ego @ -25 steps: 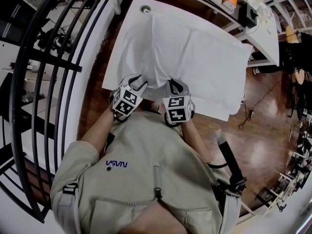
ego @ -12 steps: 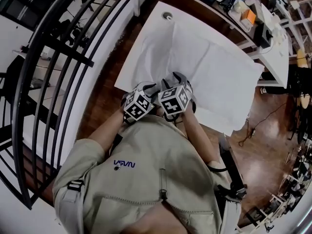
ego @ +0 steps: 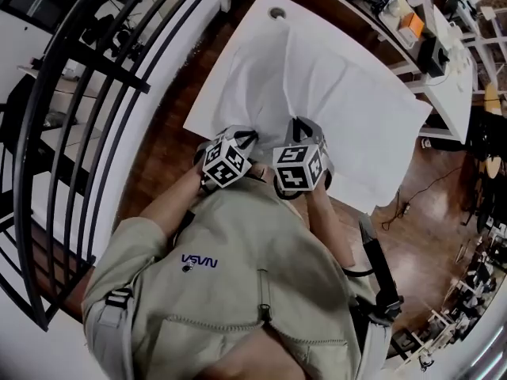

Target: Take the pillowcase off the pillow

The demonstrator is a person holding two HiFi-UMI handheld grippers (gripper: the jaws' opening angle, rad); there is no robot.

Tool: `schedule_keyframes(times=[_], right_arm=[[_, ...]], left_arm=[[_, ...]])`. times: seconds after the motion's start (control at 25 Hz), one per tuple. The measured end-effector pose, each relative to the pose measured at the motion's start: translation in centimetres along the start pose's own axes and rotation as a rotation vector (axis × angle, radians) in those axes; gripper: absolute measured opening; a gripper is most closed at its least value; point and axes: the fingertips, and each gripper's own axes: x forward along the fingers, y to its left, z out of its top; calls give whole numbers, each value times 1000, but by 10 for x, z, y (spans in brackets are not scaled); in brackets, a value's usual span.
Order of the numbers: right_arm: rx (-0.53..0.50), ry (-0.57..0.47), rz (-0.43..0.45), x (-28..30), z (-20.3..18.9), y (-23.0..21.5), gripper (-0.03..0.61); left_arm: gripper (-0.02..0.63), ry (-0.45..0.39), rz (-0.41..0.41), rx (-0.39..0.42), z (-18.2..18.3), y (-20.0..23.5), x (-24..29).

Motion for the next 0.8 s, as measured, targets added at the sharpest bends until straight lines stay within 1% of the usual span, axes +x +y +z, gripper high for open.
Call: schedule_keyframes(times=[0.16,0.24,0.32,0.4,0.44,0.52,0.6,0.68,0.8], right_arm=[[32,55,-35,-8,-42,-7,8],[24,69,-39,4,-52,-4,8],[17,73,-36,15,-53,-5,8],[8,68,-18,13,-44,-8,14],[3,56,-3,7,-36,-8,30],[-21,6,32,-8,-13,-4,105],[-71,-58,73,-20,11,6,136],[-138,-108,125,-26,34,25,151],[-242,-122,209,-22,51,64,162]], left_arm=[[41,-4,-13,-12,1,-6,-3],[44,-3,-21,-19,-2,-9,-1],[48,-11,-29,-34,-3,-8,3],[55,-24,-36,-47,-1,-6,3],[65,-30,-38,-51,1,-5,1],[97,-43,-38,-62,4,-3,-5],[136,-57,-43,-74,7,-4,-8],[162,-64,-51,-77,7,-9,-10],[173,-65,-47,-76,4,-18,-14]])
